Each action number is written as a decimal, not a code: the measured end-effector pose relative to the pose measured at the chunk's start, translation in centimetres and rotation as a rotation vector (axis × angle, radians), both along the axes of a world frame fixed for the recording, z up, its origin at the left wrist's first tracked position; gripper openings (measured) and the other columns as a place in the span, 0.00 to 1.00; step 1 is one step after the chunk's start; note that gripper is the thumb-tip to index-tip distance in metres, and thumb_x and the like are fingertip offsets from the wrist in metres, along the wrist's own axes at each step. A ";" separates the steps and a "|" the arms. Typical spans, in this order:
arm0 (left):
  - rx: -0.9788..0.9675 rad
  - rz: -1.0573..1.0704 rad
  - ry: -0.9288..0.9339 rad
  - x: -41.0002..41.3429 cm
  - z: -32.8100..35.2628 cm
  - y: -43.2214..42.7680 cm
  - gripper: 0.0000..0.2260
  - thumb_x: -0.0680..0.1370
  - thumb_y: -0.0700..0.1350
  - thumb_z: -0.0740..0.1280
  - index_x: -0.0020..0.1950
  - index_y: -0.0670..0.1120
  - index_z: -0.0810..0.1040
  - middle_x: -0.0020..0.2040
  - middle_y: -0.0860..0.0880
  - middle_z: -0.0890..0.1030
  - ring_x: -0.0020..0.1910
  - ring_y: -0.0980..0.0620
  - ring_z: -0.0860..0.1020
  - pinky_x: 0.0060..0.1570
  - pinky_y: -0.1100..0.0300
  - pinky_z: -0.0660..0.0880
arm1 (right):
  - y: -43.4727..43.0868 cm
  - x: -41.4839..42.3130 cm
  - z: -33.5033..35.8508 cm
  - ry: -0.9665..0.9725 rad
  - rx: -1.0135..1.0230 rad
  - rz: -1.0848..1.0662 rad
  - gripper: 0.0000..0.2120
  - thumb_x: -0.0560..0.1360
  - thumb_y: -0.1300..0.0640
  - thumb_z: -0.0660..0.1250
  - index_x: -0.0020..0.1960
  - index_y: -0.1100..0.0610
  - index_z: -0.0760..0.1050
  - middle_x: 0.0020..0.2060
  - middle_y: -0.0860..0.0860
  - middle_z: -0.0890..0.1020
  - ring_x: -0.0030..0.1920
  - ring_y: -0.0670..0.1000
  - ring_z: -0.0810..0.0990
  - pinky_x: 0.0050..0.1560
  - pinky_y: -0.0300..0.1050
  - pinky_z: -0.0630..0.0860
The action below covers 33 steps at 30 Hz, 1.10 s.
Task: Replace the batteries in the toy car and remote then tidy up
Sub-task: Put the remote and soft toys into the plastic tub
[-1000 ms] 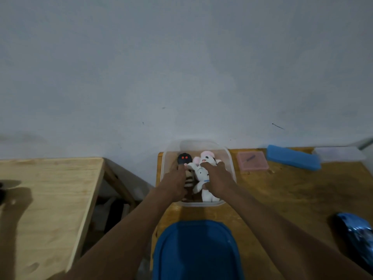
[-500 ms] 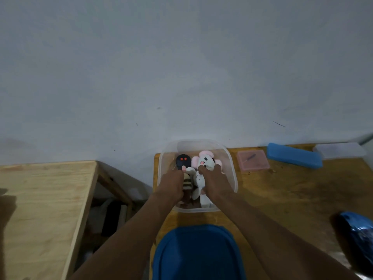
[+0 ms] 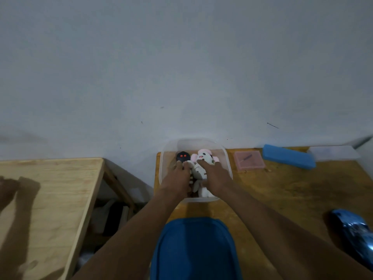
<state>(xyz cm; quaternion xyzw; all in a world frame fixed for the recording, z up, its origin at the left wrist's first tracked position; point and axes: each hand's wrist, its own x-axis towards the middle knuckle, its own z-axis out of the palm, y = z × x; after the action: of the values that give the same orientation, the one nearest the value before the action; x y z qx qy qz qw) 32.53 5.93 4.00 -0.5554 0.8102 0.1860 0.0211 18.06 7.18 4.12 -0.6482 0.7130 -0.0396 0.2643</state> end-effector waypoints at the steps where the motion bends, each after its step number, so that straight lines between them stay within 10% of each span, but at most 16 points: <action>1: -0.025 0.006 0.029 0.2 0.3 0.5 0.35 0.75 0.44 0.70 0.77 0.42 0.54 0.73 0.41 0.62 0.70 0.43 0.65 0.65 0.53 0.69 | 0.6 -0.1 0.3 -0.009 -0.038 -0.003 0.33 0.76 0.58 0.68 0.75 0.43 0.57 0.75 0.60 0.55 0.68 0.62 0.69 0.64 0.51 0.71; 11: -0.274 0.008 0.362 2.6 1.8 10.1 0.21 0.75 0.48 0.68 0.68 0.45 0.73 0.64 0.45 0.74 0.60 0.45 0.76 0.58 0.55 0.73 | 10.8 -2.6 4.0 -0.109 -0.321 0.047 0.23 0.76 0.49 0.66 0.70 0.51 0.67 0.64 0.54 0.72 0.63 0.54 0.71 0.57 0.47 0.71; 33: 0.175 0.408 0.178 7.2 -5.1 26.8 0.41 0.75 0.58 0.68 0.79 0.44 0.51 0.78 0.41 0.58 0.75 0.41 0.61 0.69 0.50 0.65 | 27.0 -1.9 -3.4 -0.177 0.064 -0.158 0.35 0.75 0.45 0.67 0.76 0.52 0.57 0.71 0.55 0.68 0.69 0.57 0.69 0.64 0.53 0.72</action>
<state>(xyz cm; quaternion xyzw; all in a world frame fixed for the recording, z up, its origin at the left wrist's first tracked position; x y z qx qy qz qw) 39.76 32.78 -1.13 -0.6851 0.6607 0.3041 -0.0404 16.17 34.22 0.68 -0.5754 0.7367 -0.0945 0.3426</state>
